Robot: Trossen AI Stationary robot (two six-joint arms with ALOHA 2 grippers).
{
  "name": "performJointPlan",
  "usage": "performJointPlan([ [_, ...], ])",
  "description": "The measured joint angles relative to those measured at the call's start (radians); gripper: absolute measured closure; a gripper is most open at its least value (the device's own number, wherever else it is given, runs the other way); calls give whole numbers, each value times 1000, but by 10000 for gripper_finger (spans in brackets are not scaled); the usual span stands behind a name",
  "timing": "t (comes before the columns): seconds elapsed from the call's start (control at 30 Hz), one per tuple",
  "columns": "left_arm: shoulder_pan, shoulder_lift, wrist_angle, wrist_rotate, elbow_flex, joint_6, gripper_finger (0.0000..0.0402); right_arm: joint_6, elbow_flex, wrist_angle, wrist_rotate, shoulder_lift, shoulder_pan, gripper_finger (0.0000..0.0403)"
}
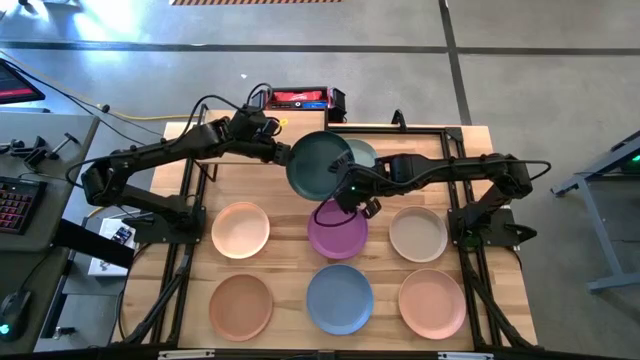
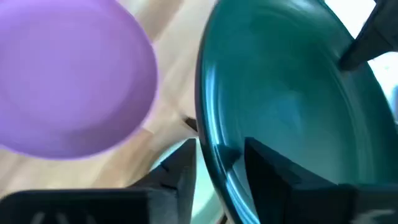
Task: Place and stack plates onto a shelf
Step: Put the dark blue plate on the shelf
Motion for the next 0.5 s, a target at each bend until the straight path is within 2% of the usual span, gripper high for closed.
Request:
performJointPlan([
  [0.13,1,0,0,-52,0,-17,397,-22,0,-14,71,-14,1,267],
  [0.4,27,0,-3,-91,0,-64,397,12,0,-40,84,-83,-1,260],
  [0.5,51,0,-59,-117,28,-65,397,52,0,-43,92,-105,-1,260],
])
